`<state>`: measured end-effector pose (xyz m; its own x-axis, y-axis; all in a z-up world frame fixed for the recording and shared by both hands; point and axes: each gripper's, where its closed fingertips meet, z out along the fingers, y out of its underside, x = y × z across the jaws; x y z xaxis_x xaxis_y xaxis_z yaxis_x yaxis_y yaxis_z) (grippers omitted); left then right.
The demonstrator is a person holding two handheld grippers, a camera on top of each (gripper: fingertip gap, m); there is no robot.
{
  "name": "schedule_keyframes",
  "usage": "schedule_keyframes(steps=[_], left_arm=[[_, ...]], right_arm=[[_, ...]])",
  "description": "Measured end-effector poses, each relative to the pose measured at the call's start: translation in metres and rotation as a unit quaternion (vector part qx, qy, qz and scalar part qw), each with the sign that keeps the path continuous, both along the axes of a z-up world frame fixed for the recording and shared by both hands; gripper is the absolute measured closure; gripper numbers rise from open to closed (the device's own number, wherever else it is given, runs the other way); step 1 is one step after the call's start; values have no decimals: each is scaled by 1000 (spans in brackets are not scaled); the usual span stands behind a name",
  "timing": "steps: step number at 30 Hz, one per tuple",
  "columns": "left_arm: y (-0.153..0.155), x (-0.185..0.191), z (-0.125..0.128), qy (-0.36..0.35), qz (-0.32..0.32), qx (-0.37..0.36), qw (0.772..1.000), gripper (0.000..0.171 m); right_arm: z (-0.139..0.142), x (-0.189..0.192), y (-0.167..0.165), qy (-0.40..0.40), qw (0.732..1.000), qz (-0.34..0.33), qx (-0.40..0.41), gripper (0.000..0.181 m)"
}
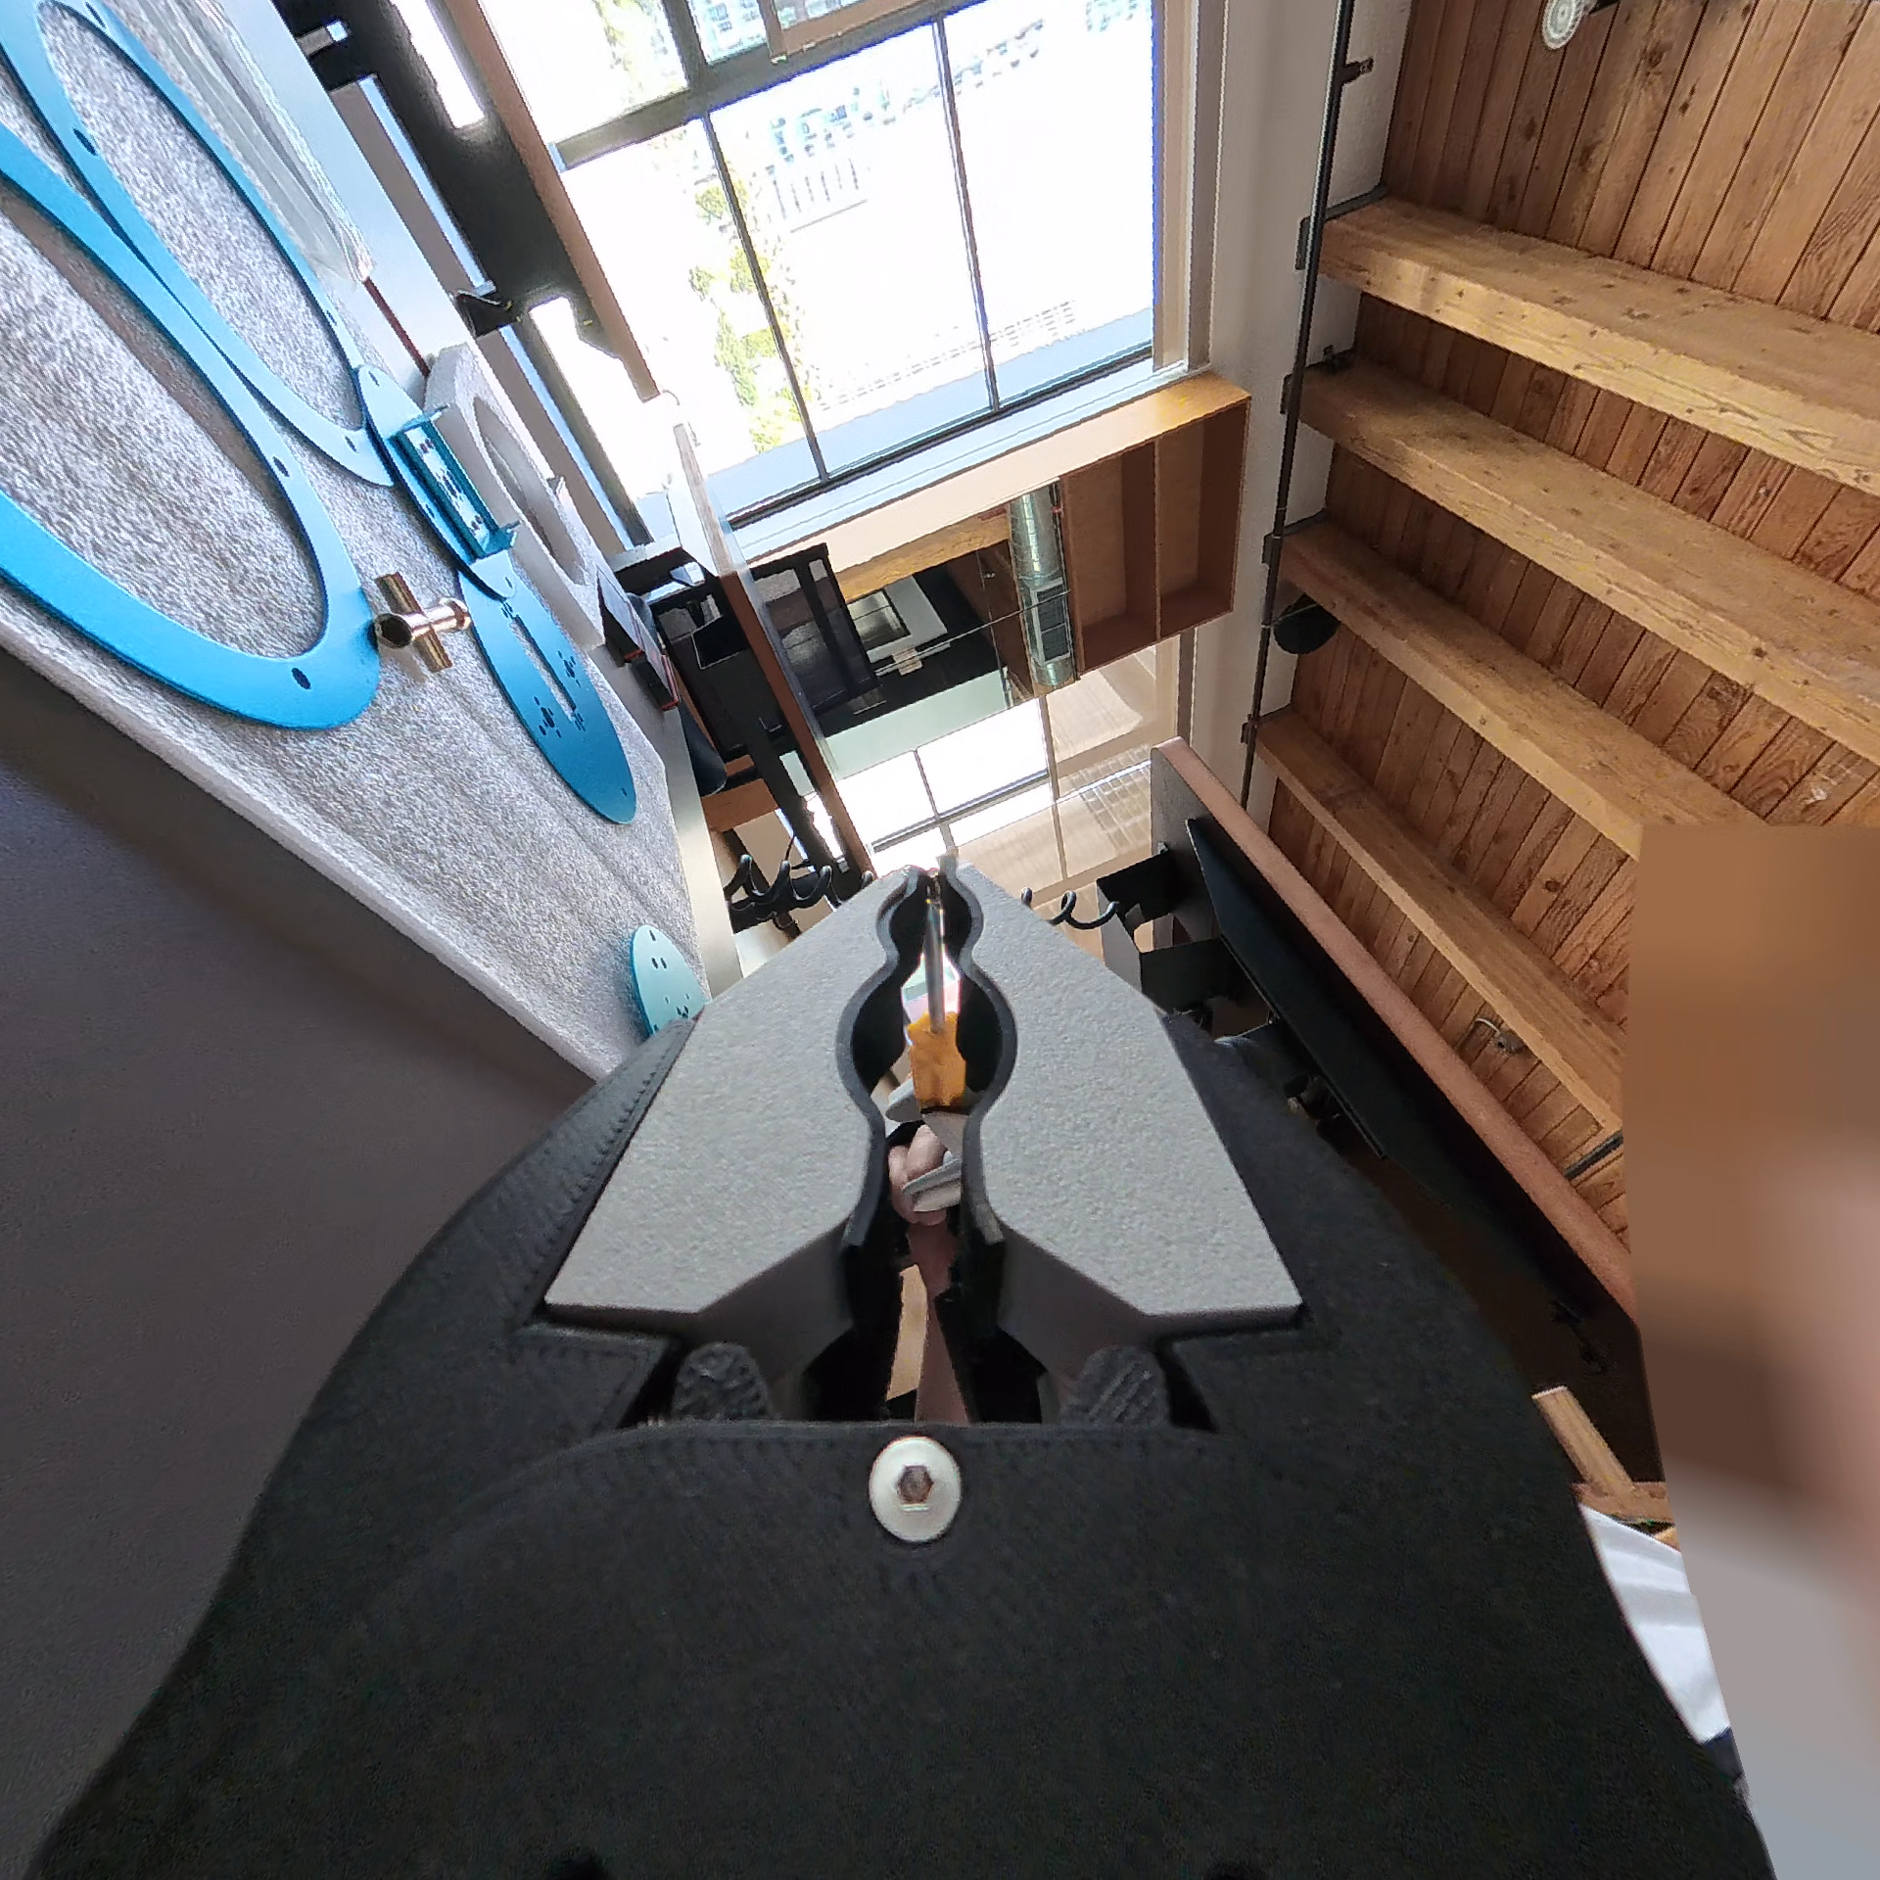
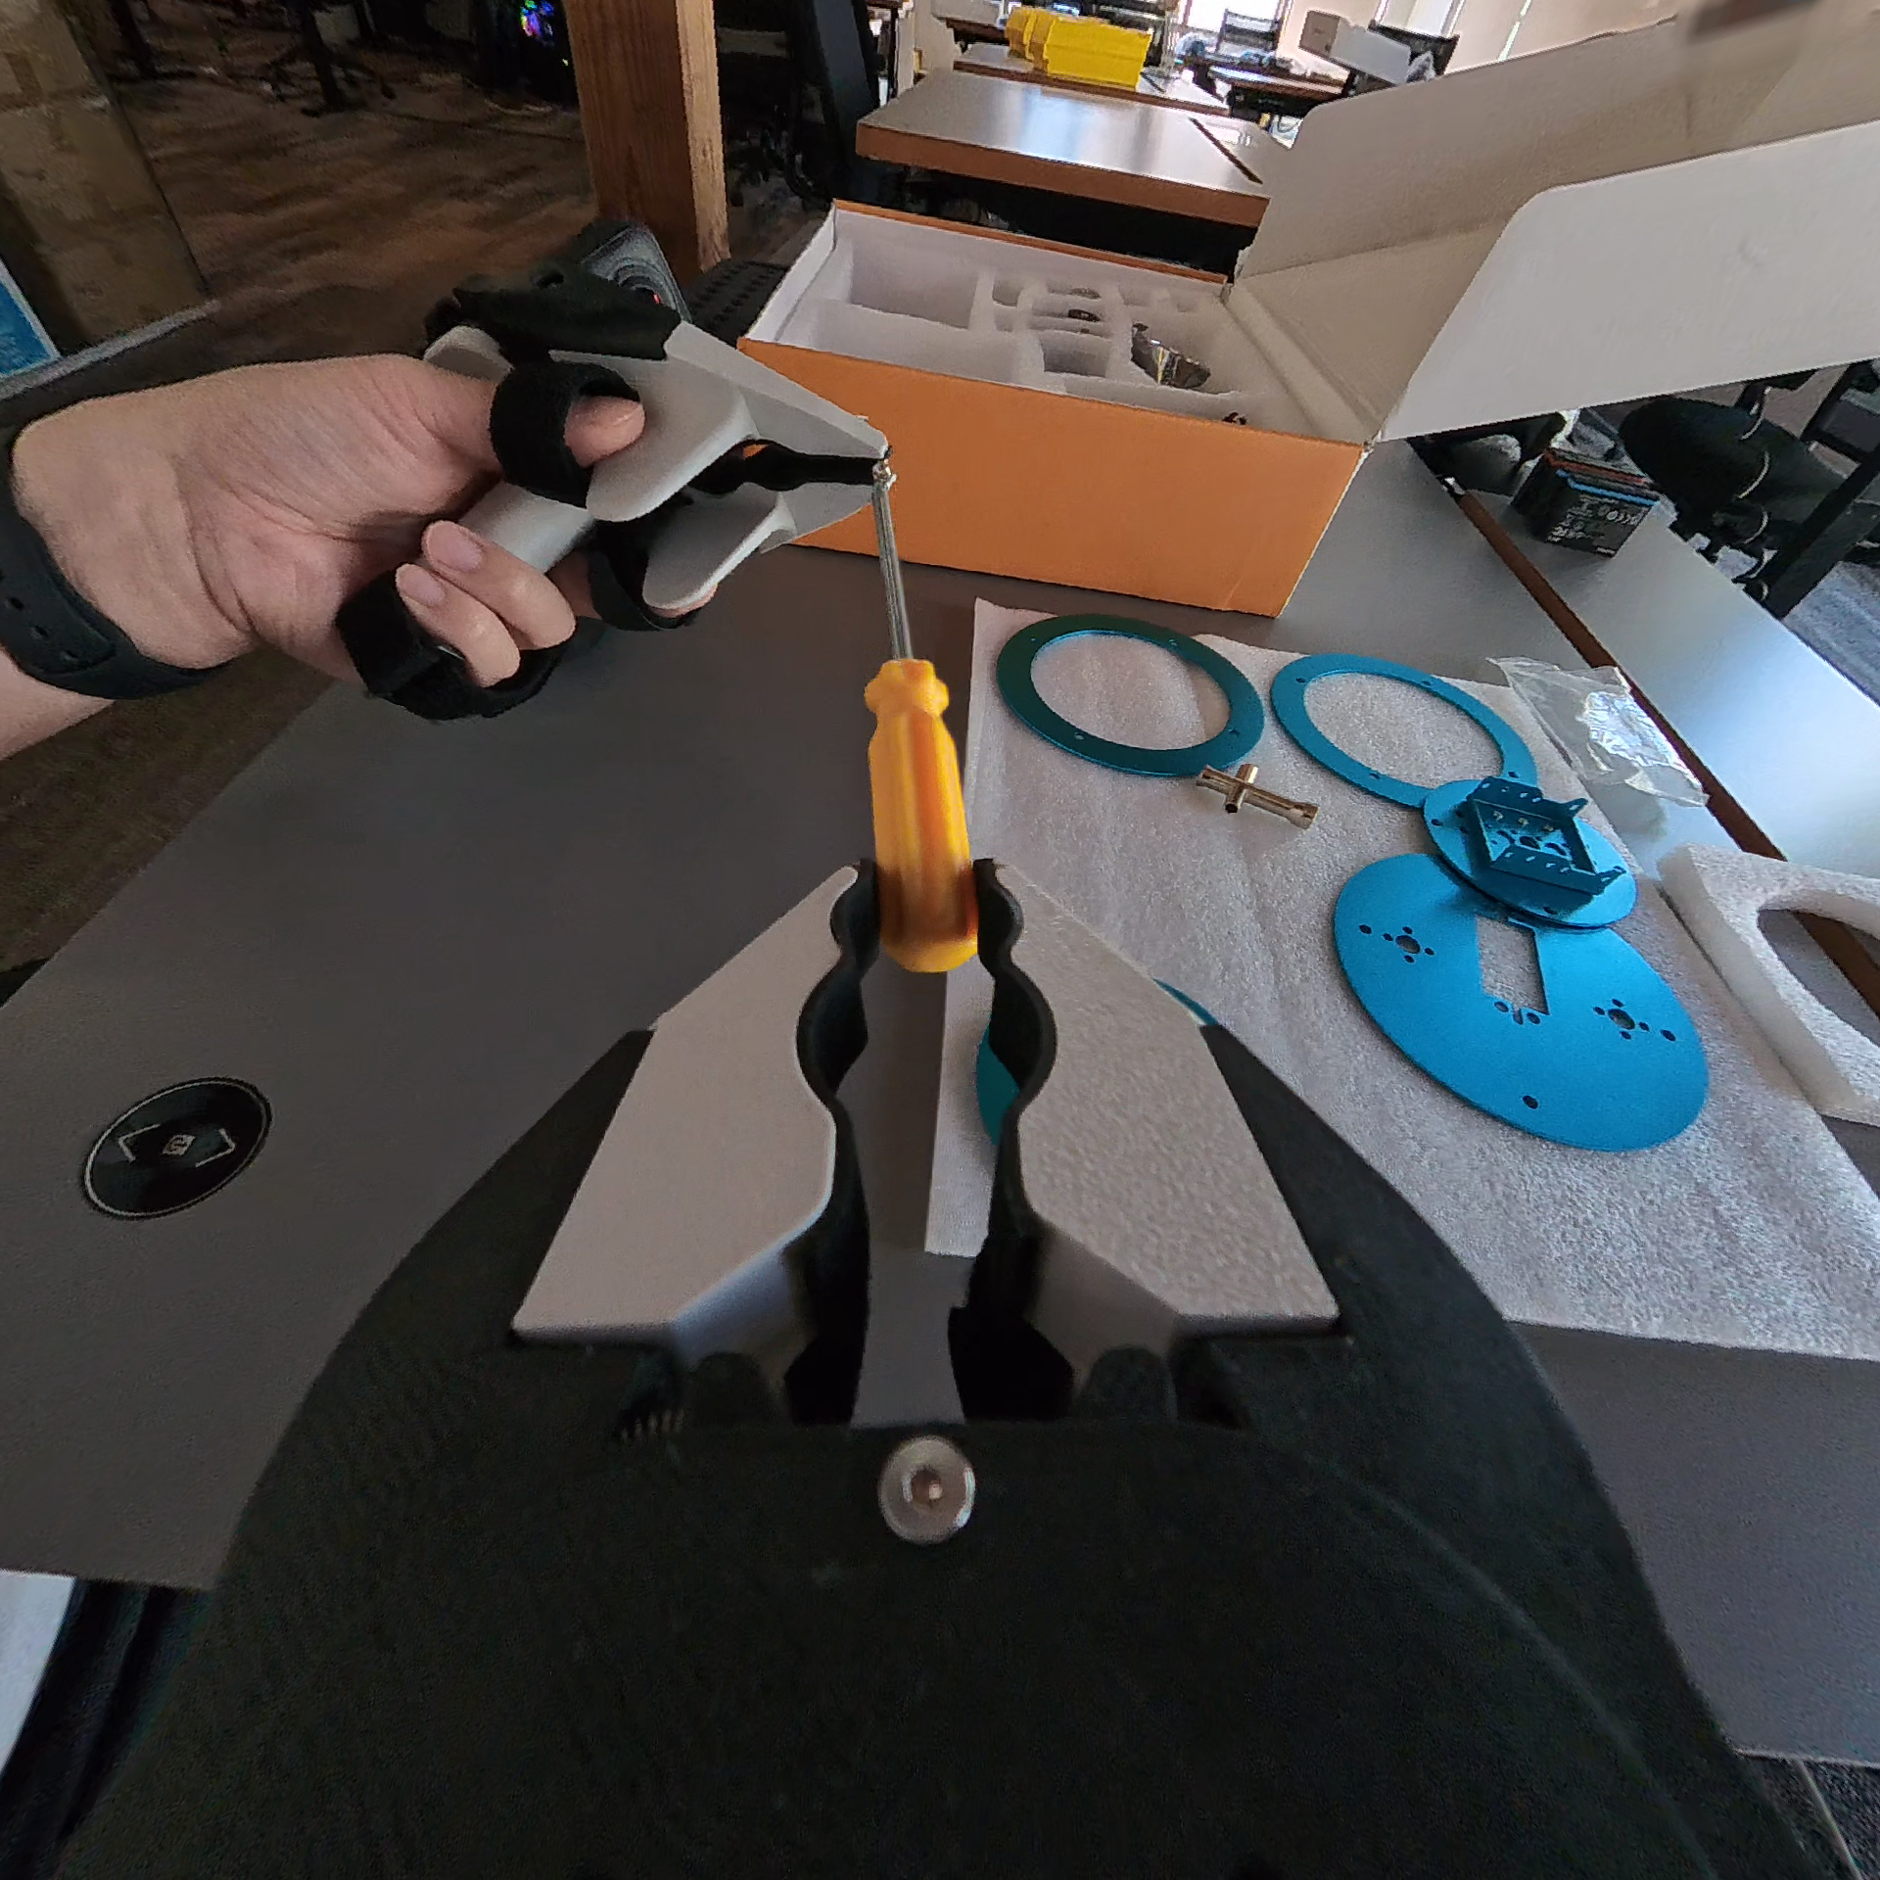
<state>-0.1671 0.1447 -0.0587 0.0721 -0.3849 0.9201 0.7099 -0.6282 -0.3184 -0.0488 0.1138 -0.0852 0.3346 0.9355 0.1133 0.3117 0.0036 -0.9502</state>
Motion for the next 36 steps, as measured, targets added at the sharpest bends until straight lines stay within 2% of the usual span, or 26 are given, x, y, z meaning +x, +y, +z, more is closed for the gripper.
schedule_keyframes(steps=[36], left_arm=[[-6, 7, 4, 23, 2, 13, 1000, 170]], right_arm=[[12, 4, -4, 12, 1000, -1, 19, 165]])
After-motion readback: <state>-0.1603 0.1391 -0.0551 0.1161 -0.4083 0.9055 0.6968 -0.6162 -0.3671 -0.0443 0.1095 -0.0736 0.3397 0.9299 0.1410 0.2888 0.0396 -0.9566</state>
